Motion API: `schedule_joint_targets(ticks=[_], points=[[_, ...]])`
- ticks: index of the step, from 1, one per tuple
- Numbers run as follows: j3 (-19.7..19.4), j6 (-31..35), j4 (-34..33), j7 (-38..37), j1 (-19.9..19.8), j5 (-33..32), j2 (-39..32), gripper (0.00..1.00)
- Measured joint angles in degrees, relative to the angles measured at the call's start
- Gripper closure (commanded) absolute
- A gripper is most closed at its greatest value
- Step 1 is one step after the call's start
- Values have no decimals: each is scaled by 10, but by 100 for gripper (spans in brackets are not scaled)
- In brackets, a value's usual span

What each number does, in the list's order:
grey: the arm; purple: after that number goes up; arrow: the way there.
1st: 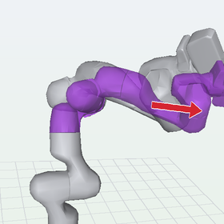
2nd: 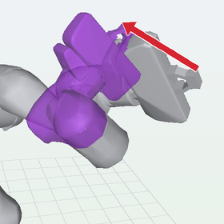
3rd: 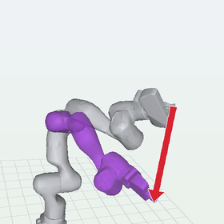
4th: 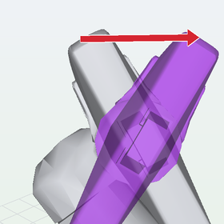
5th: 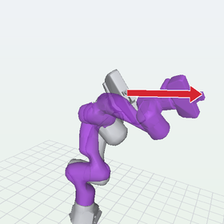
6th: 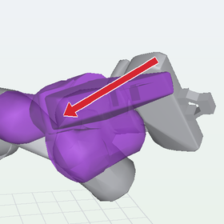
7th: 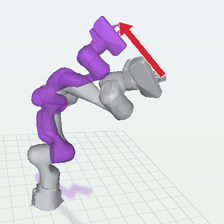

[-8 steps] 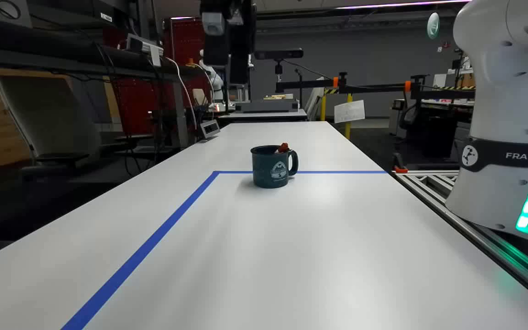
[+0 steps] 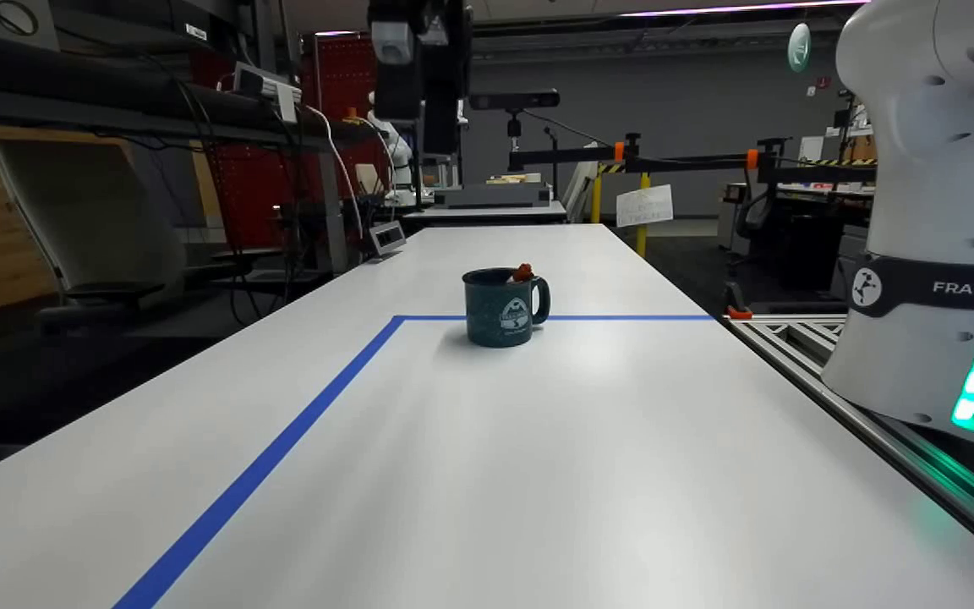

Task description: Pick up the marker from the cup and put it on the table

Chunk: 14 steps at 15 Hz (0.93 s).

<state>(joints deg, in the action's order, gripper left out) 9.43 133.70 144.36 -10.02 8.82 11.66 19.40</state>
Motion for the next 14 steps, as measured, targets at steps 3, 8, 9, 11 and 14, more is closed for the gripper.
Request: schedule_joint_targets(ticks=[3,8,9,11,14], points=[[-3,0,0,0,0,0,-2,0],[-42,-9,1,0,-16,10,-7,0],[-51,-15,1,0,-21,13,-8,0],[-71,-27,1,1,-31,21,-11,0],[-100,-38,1,3,-52,31,-17,0]])
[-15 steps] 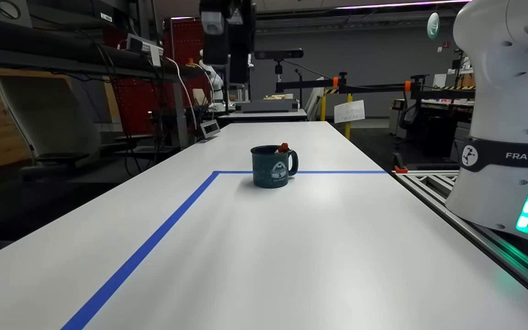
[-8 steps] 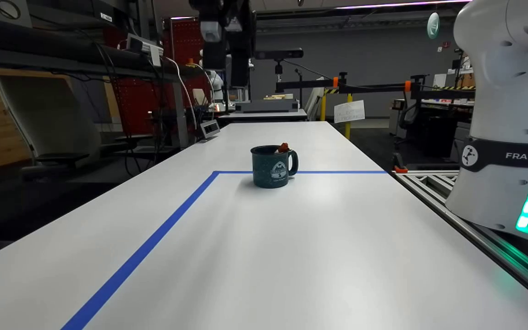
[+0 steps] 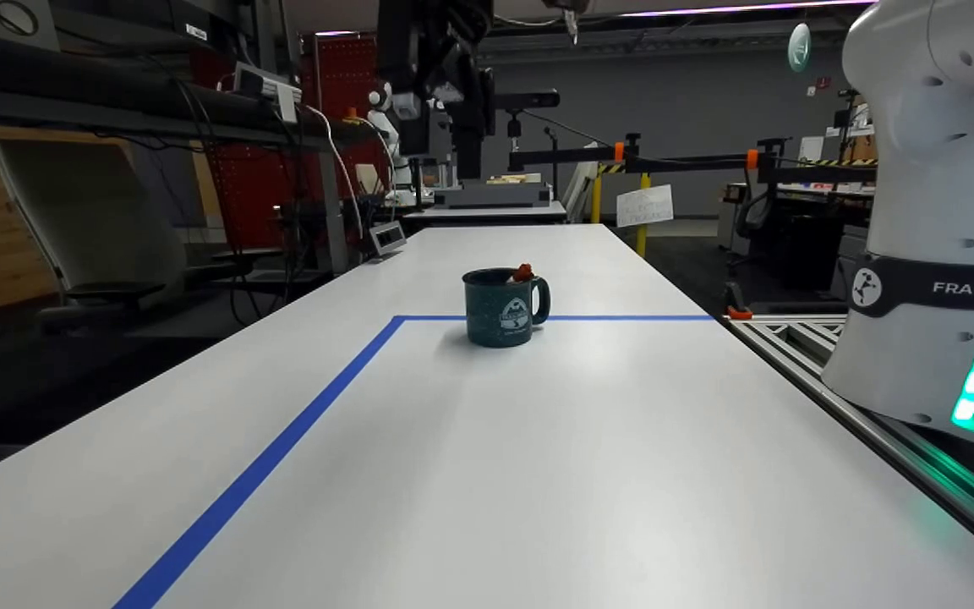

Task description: Pick up the marker from the cup and put it on the table

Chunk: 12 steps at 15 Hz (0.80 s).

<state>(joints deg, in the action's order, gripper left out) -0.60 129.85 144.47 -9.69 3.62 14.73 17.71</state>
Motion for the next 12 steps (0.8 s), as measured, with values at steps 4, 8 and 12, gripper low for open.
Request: schedule_joint_targets(ticks=[4,8,12], points=[[-41,-5,0,6,-30,39,-23,0],[-78,-5,-1,34,-52,108,-66,0],[-90,-17,-29,54,-78,103,-118,0]])
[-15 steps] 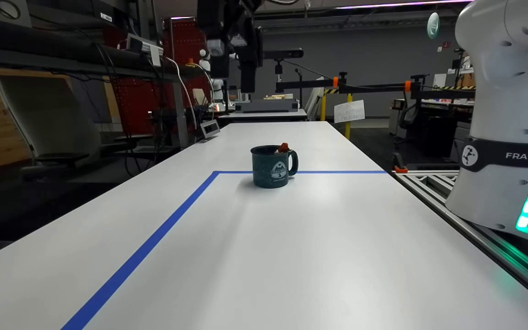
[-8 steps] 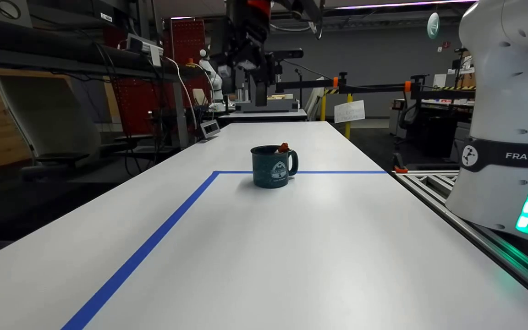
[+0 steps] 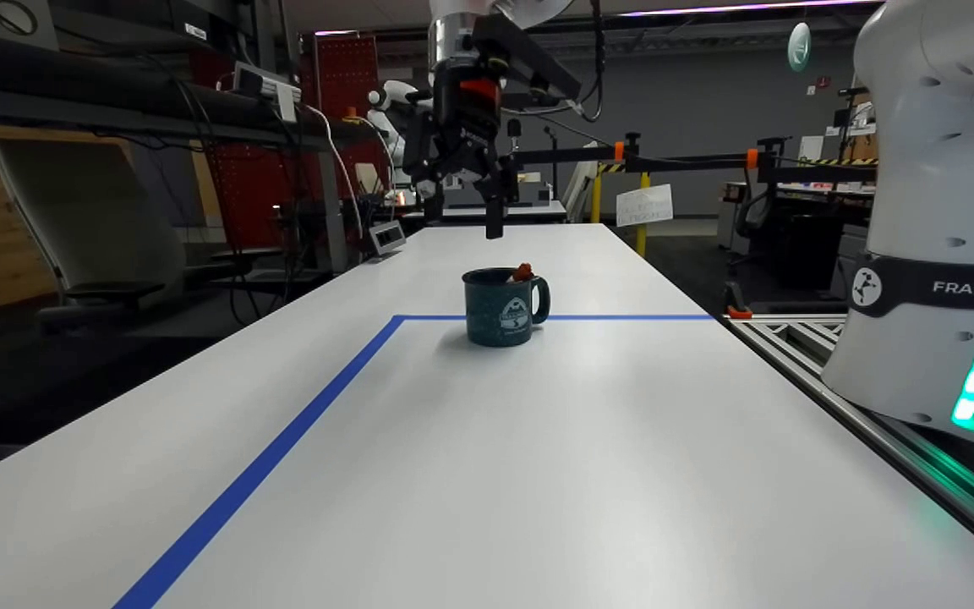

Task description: Pick up the marker from the cup and put it on the table

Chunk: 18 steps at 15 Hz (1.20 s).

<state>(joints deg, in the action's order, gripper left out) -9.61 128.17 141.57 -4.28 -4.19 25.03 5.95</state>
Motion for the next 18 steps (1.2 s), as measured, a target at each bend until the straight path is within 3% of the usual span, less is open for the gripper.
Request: schedule_joint_targets(ticks=[9,18], points=[[-3,-105,-130,-2,-42,-129,-85,0],[-16,-115,-141,-2,-62,-163,-151,0]])
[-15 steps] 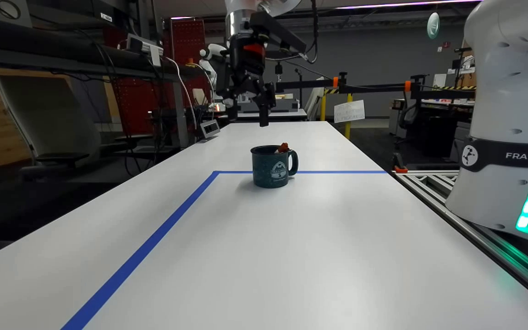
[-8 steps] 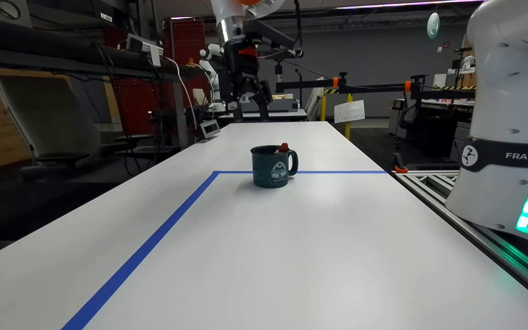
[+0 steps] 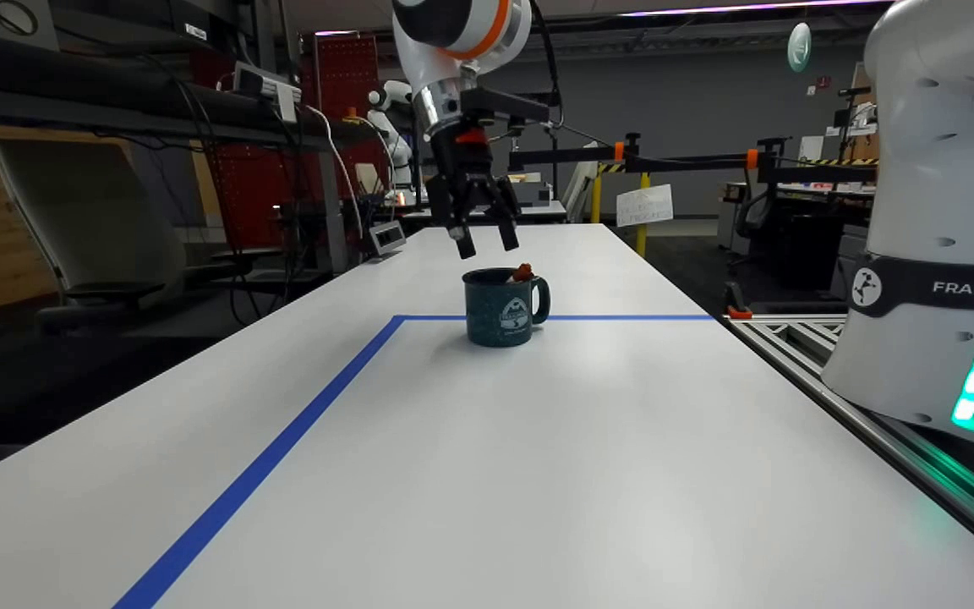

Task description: Pick up the marker from the cup and put it on the table

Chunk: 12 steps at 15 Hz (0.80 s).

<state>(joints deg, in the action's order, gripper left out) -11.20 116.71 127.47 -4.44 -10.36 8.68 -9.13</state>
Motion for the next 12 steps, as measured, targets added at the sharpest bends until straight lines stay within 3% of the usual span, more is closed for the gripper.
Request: schedule_joint_targets(ticks=[5,12], points=[[-10,31,1,-35,-1,-86,-16,0],[-10,34,0,-39,0,-91,-17,0]])
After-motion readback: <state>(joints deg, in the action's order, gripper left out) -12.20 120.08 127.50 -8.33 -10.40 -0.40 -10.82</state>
